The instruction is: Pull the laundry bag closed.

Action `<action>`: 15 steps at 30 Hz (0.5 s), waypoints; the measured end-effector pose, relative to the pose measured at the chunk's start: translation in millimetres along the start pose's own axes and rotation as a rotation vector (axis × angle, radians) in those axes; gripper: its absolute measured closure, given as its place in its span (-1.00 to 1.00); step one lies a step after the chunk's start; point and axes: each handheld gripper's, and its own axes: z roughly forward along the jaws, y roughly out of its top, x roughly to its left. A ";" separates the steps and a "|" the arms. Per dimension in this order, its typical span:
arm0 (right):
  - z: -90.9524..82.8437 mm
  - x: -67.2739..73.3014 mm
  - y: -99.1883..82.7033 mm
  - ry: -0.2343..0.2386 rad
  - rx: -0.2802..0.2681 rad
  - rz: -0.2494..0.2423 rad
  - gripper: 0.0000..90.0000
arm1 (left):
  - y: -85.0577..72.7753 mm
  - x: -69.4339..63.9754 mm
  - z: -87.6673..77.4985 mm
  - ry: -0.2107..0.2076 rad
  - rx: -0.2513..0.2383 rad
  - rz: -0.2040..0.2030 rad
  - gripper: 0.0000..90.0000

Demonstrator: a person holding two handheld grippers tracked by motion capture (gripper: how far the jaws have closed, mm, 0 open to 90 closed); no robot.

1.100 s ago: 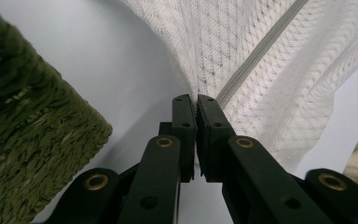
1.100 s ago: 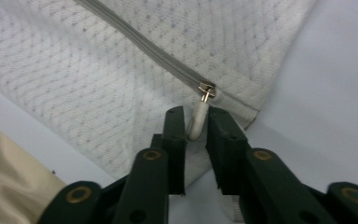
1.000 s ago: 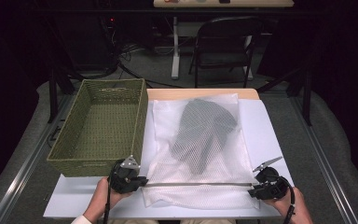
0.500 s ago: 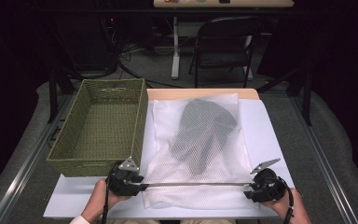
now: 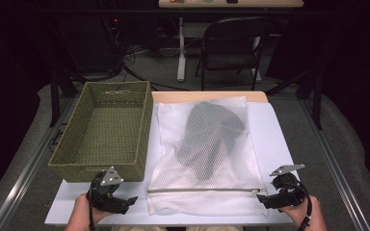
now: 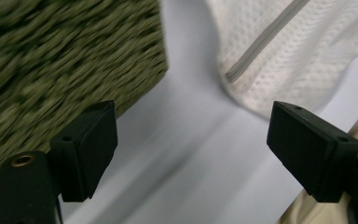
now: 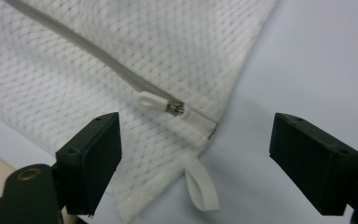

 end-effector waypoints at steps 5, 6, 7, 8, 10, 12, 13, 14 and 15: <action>-1.5 -10.1 -2.8 -0.054 -0.036 0.039 -0.74 | -17.0 19.3 -13.0 0.070 -0.013 -0.073 -0.68; -1.6 -12.7 -3.8 -0.066 -0.041 0.048 -0.76 | -19.9 22.8 -14.9 0.085 -0.017 -0.088 -0.70; -1.6 -15.6 -5.0 -0.079 -0.049 0.055 -0.78 | -22.6 26.2 -16.8 0.101 -0.023 -0.103 -0.71; -1.8 -18.0 -6.3 -0.090 -0.052 0.065 -0.81 | -24.7 29.4 -18.9 0.102 -0.027 -0.116 -0.73; -2.2 -22.3 -8.4 -0.113 -0.058 0.088 -0.84 | -28.2 33.5 -20.0 0.119 -0.033 -0.139 -0.73; -1.7 -25.3 -9.8 -0.126 -0.069 0.101 -0.88 | -31.2 38.6 -18.2 0.113 -0.021 -0.158 -0.74; -1.3 -27.2 -10.6 -0.134 -0.067 0.105 -0.90 | -32.5 41.2 -16.1 0.103 -0.009 -0.171 -0.76; -0.6 -28.0 -10.9 -0.139 -0.067 0.113 -0.92 | -33.7 43.4 -13.1 0.095 0.004 -0.187 -0.77; 0.2 -29.0 -11.3 -0.145 -0.066 0.118 -0.93 | -34.6 45.5 -9.8 0.084 0.018 -0.196 -0.78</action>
